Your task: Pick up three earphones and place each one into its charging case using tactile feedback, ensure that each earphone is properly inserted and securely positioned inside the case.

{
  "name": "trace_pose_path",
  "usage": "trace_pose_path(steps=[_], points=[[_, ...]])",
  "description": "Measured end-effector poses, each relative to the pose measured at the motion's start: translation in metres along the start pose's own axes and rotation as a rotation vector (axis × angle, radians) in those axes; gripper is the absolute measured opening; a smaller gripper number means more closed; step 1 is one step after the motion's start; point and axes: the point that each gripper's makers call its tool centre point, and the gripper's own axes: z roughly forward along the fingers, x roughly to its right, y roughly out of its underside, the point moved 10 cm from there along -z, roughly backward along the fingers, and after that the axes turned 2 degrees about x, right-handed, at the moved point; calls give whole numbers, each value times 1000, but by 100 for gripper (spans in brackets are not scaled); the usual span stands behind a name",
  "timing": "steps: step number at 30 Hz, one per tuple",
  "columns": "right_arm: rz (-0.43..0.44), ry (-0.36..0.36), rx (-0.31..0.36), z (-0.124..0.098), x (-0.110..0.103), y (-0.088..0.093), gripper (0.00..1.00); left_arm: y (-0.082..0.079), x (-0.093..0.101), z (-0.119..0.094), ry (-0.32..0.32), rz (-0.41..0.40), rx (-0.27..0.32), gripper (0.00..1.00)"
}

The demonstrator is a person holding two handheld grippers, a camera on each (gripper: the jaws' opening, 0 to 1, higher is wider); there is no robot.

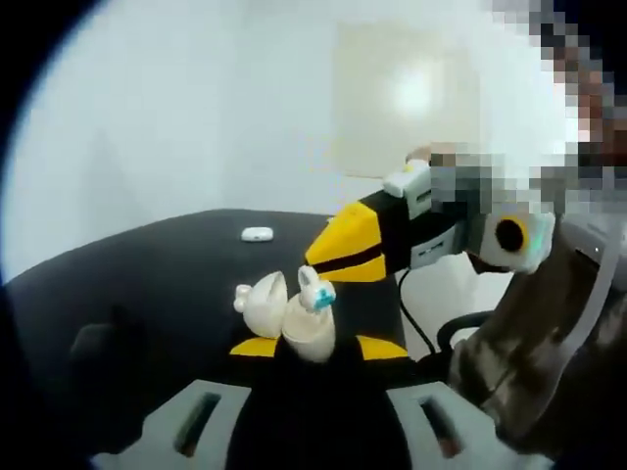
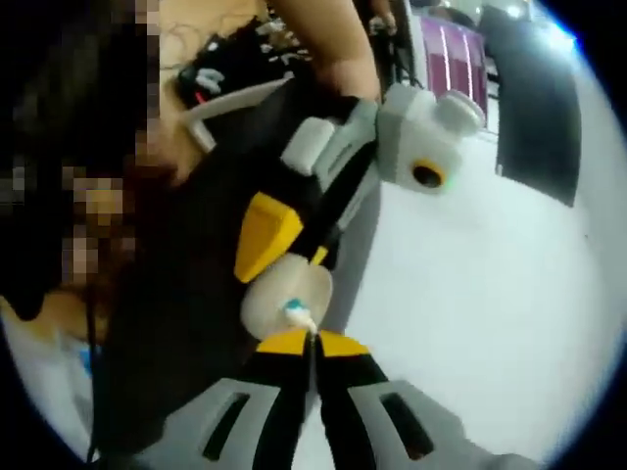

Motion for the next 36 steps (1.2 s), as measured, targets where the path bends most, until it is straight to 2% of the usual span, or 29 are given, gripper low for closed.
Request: trace_pose_path(steps=[4, 6, 8, 13, 20, 23, 28, 30, 33, 34, 36], points=[[-16, 15, -4, 0, -2, -2, 5, 0, 1, 0, -3, -2, 1, 23], [-25, 16, -5, -1, -4, -3, 5, -1, 1, -1, -6, -1, 4, 19], [-7, 21, -5, -1, -4, -2, 5, -1, 0, -2, -11, -1, 6, 18], [197, -21, -19, -1, 1, 4, 5, 0, 2, -2, -29, 35, 11, 18], [260, -32, -51, -3, 5, 0, 5, 1, 4, -2, -37, 67, 4, 18], [326, -10, -57, -6, 6, -2, 5, 1, 5, -2, -43, 76, 2, 18], [499, -10, 8, -9, 9, 4, 5, 1, 5, -2, -55, 87, 0, 18], [571, -28, 31, -11, 9, 9, 4, 1, 6, -2, -61, 99, 0, 17], [655, -11, 49, -13, 13, 20, 4, 1, 6, -1, -71, 119, -9, 17], [681, -24, 52, -12, 15, 24, 4, 1, 6, -1, -73, 127, -10, 17], [717, -76, 105, -11, 16, 29, 4, 1, 6, -1, -77, 133, -11, 17]])
